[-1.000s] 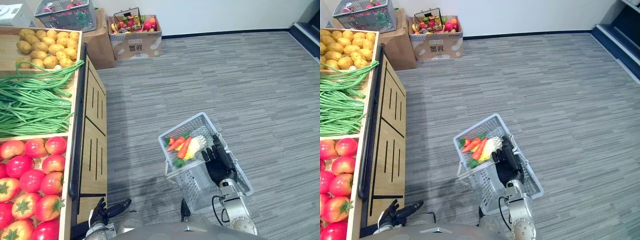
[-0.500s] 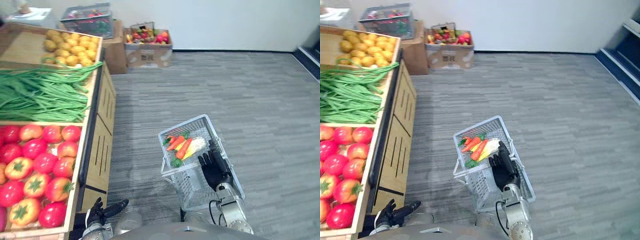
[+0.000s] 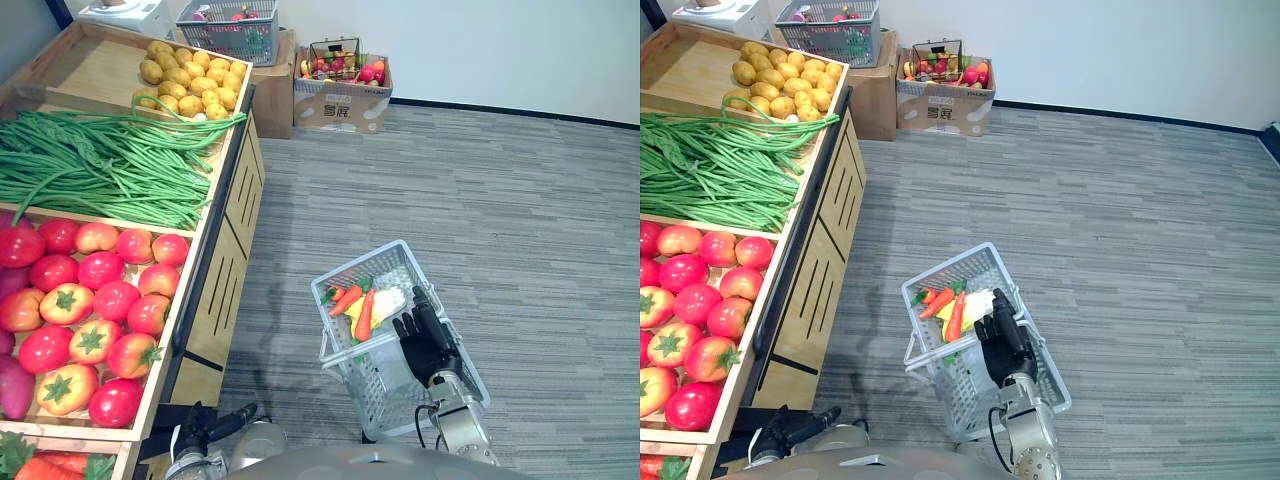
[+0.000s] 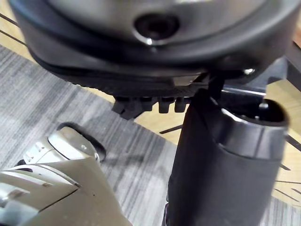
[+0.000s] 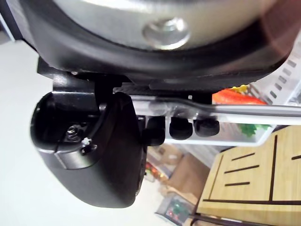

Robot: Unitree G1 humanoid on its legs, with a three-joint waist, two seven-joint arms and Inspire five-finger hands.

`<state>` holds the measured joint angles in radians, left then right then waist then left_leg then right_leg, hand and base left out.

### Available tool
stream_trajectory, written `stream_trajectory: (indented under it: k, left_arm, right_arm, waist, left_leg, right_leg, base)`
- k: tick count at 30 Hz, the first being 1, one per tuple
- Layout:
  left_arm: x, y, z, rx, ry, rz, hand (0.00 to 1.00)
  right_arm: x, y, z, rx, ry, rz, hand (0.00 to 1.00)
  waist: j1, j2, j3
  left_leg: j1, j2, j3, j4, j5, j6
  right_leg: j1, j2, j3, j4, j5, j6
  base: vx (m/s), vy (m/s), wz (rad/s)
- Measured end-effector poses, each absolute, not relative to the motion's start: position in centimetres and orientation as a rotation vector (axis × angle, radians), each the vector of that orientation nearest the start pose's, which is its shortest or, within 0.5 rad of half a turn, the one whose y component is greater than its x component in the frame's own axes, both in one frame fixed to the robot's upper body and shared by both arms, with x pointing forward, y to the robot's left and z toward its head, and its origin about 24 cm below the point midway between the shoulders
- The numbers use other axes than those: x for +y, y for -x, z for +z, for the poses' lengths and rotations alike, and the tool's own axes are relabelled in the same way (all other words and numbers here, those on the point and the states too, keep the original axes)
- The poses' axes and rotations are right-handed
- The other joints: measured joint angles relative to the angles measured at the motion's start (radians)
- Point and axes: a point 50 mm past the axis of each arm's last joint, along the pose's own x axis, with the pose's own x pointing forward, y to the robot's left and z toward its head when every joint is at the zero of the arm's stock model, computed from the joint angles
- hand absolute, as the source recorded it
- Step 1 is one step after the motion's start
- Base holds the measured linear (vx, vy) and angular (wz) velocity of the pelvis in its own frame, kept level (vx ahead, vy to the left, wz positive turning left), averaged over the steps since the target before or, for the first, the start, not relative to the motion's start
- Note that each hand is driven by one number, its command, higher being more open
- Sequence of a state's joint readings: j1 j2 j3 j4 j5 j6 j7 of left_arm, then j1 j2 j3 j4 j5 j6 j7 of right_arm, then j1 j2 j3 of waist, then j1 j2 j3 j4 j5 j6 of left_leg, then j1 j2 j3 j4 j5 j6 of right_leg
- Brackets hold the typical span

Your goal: Pick vegetable in the basket

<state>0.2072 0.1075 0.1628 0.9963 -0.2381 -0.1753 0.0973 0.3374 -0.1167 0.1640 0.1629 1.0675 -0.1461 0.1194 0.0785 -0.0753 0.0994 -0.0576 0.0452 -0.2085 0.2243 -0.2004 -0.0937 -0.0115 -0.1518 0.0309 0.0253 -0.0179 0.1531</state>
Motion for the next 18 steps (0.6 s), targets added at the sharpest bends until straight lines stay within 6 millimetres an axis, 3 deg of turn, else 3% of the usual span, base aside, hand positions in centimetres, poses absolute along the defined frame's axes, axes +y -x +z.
stream_trajectory:
  k: [18]
  left_arm:
    - [22.9,-5.6,-15.6,1.01,0.102,0.505,1.0]
  right_arm:
    - [-14.8,-15.6,-6.0,0.375,-0.862,-0.217,0.0]
  waist:
    - [-0.007,-0.013,-0.034]
  left_leg:
    - [0.012,0.005,0.05,-0.057,0.037,-0.003]
  right_leg:
    - [-0.021,-0.003,0.039,-0.048,0.053,0.002]
  base:
    - [-0.03,0.016,-0.08]
